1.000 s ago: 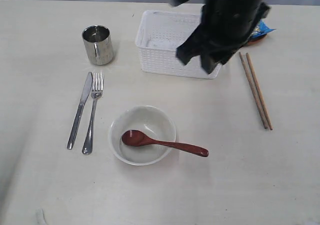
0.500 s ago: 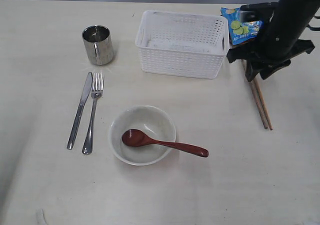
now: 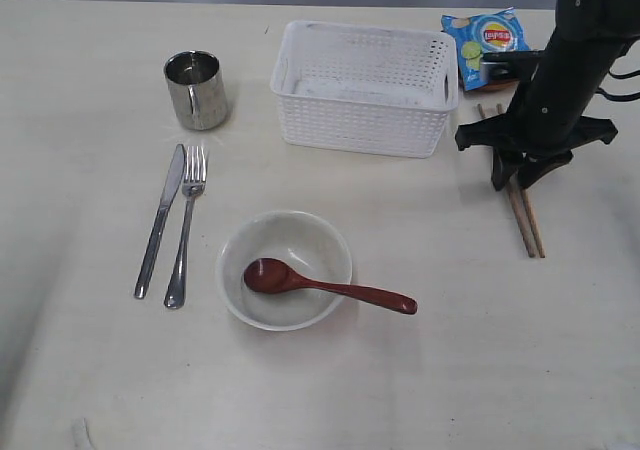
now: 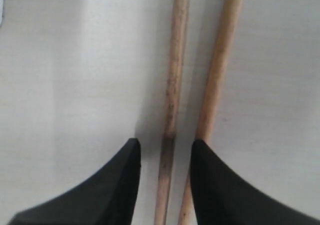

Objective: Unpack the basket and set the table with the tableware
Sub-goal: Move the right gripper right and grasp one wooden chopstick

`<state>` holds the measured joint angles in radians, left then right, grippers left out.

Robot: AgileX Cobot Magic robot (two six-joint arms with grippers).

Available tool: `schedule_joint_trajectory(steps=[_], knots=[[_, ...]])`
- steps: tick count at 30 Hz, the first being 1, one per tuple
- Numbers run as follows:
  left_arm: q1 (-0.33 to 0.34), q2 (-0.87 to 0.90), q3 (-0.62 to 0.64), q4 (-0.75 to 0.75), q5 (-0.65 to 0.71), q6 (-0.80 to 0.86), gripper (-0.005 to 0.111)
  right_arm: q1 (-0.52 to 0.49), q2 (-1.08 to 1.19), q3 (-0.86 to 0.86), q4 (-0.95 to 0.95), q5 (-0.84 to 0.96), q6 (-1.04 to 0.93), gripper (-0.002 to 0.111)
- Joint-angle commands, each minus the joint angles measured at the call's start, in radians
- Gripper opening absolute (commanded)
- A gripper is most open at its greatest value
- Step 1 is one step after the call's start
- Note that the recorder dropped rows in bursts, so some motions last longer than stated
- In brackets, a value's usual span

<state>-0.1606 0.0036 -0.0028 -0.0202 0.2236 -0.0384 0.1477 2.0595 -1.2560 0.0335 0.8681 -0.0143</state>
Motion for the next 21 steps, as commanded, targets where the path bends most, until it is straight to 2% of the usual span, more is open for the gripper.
schedule_joint_trajectory(steps=[1, 5, 9, 11, 17, 21], knots=[[-0.001, -0.004, 0.003, -0.007, -0.011, 0.000, 0.000, -0.007, 0.054, 0.016, 0.016, -0.023, -0.009, 0.025], [-0.001, -0.004, 0.003, -0.007, -0.011, 0.000, 0.000, -0.007, 0.054, 0.016, 0.082, -0.009, -0.051, 0.012], [-0.001, -0.004, 0.003, -0.007, -0.011, 0.000, 0.000, -0.007, 0.054, 0.016, 0.098, 0.013, -0.061, 0.011], [-0.001, -0.004, 0.003, -0.007, -0.011, 0.000, 0.000, -0.007, 0.054, 0.016, 0.098, 0.030, -0.061, 0.014], [-0.001, -0.004, 0.003, -0.007, -0.011, 0.000, 0.000, -0.005, 0.035, 0.012, 0.116, 0.052, -0.064, 0.031], [-0.001, -0.004, 0.003, -0.007, -0.011, 0.000, 0.000, -0.005, -0.019, 0.012, 0.122, 0.046, -0.069, 0.032]])
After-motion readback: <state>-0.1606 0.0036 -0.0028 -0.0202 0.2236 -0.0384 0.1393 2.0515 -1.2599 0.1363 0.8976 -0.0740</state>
